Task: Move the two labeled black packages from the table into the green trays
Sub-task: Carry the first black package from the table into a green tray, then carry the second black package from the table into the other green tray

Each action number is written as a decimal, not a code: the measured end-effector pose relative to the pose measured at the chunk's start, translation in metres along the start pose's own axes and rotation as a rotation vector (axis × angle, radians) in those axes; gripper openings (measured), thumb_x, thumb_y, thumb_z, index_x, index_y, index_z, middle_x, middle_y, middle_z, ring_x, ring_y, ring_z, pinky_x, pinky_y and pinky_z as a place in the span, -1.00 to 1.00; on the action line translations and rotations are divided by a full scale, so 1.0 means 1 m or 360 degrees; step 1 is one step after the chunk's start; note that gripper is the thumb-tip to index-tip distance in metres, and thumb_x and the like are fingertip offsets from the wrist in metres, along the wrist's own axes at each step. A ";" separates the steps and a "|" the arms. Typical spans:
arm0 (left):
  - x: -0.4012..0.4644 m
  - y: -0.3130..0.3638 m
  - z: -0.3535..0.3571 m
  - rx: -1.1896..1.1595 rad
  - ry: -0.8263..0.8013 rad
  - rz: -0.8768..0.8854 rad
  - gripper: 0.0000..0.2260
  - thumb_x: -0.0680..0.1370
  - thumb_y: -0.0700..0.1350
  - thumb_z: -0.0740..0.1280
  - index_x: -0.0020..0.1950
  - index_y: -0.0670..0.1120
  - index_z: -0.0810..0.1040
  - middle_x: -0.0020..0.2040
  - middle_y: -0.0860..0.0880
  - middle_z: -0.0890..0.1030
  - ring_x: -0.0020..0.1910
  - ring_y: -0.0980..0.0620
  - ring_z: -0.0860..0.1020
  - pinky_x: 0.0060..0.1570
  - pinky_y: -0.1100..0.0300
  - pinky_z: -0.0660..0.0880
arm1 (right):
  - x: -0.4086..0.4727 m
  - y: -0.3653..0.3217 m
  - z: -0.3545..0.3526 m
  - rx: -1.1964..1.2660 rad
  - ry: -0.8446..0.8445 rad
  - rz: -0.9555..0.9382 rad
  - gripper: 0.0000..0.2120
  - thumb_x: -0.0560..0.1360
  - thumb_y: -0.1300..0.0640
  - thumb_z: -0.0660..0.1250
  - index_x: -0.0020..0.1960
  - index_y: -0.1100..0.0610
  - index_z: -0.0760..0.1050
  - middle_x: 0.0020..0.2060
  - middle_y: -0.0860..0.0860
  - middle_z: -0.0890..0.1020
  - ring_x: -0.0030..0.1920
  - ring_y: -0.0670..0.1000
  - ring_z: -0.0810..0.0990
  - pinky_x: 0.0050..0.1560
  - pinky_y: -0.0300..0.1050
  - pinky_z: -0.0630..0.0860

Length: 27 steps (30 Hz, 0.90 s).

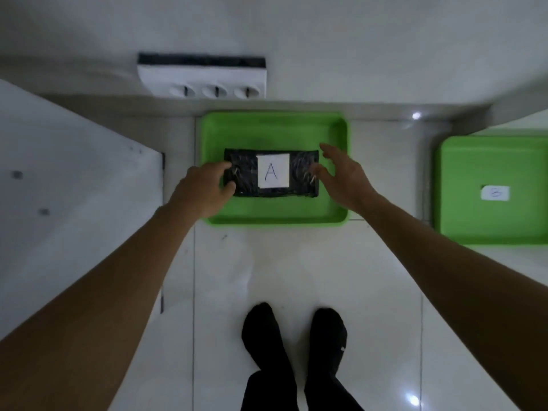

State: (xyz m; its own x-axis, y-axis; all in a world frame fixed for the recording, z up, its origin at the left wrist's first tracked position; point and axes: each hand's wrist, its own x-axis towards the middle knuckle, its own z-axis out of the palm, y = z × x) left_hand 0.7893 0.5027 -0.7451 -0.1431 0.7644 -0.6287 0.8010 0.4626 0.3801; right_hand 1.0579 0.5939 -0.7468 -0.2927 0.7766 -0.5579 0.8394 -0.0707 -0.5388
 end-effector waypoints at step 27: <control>-0.571 0.149 -0.464 -0.0244 0.1181 0.0085 -0.53 0.59 0.09 0.25 0.49 0.06 0.32 0.37 -0.01 0.49 0.34 -0.08 0.40 0.30 -0.08 0.39 | -0.421 -0.482 -0.352 -0.0568 0.0008 -0.1131 -0.33 0.64 -0.24 0.17 0.66 -0.02 0.11 0.62 -0.03 0.25 0.61 0.04 0.16 0.53 0.07 0.21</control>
State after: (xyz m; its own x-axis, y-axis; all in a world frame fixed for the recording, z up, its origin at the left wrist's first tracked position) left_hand 0.7204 0.3435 -0.0147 -0.5035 0.8640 -0.0062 0.7357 0.4325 0.5213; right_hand 0.9377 0.5218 -0.0299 -0.8120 0.5632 -0.1532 0.5487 0.6471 -0.5294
